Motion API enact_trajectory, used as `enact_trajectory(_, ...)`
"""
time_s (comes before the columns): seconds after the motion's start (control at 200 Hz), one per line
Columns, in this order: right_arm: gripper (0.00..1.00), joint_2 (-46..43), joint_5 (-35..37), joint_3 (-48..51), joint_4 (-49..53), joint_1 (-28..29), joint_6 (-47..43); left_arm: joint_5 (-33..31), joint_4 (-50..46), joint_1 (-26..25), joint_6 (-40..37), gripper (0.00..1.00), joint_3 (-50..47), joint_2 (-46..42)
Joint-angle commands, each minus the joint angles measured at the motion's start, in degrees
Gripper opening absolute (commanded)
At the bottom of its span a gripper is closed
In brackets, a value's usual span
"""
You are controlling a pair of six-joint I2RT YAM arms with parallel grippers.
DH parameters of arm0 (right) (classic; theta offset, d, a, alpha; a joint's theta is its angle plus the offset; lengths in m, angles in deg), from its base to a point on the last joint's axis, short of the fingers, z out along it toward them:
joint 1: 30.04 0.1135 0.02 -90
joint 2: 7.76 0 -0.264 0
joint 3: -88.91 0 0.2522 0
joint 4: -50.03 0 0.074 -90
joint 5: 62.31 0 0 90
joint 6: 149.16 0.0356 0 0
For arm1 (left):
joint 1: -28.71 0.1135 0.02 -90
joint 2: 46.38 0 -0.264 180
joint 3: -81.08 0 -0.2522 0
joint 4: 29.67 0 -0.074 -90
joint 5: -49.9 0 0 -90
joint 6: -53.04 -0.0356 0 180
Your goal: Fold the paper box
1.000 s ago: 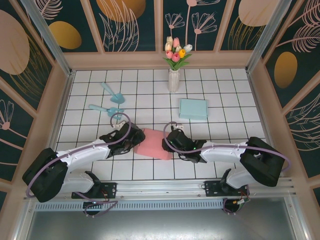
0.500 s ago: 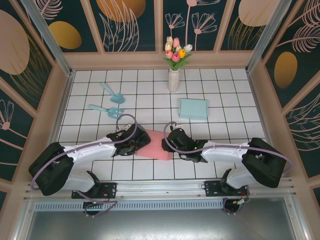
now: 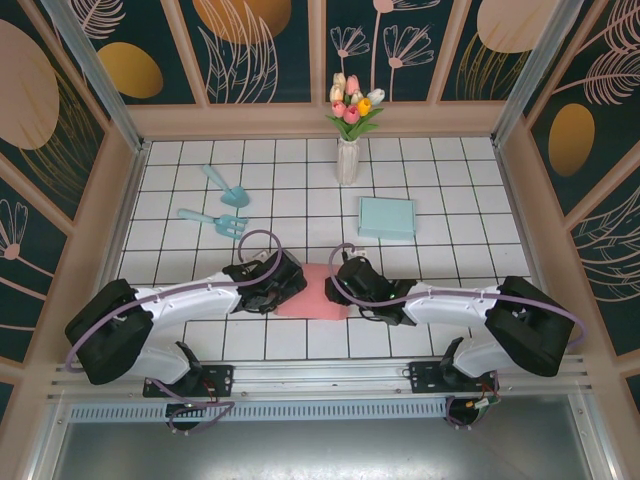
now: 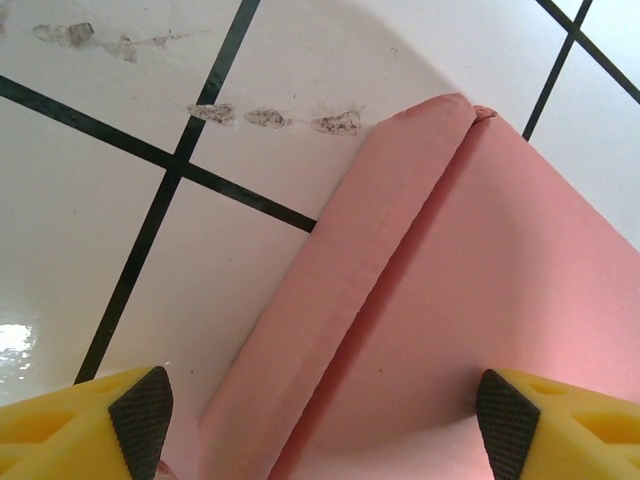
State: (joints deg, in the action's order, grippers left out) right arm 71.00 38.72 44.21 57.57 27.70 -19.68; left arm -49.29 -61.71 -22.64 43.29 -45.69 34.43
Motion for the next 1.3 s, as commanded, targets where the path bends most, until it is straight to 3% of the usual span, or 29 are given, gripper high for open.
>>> enact_trajectory(0.0, 0.47, 0.1, 0.79, 1.21, -0.91, -0.26, 1.51, -0.49, -5.38, -0.55, 1.8, 0.81, 1.78, 1.06)
enact_trajectory(0.19, 0.47, 0.13, 1.36, 1.45, -0.69, -0.26, 1.39, -5.37, -15.08, -0.59, 2.92, 0.84, 5.49, 0.08)
enact_trajectory(0.4, 0.47, -0.28, 1.7, 1.58, -0.38, -0.25, 1.27, -1.0, -12.77, -0.92, 5.67, 0.84, 3.38, -2.08)
enact_trajectory(0.606, 0.47, -0.1, 2.07, 1.5, -0.11, -0.25, 1.08, -0.83, -12.99, -4.15, 8.2, 0.84, 5.25, -2.94)
enact_trajectory(0.921, 0.47, -0.54, 1.98, 2.26, -0.65, -0.25, 1.47, -4.51, -15.71, -4.97, 7.36, 0.83, 8.27, 2.27)
enact_trajectory(1.296, 0.47, -1.51, 2.33, 3.52, -1.07, -0.25, 1.49, -1.43, -11.29, -4.97, 6.55, 0.82, 7.64, 6.55)
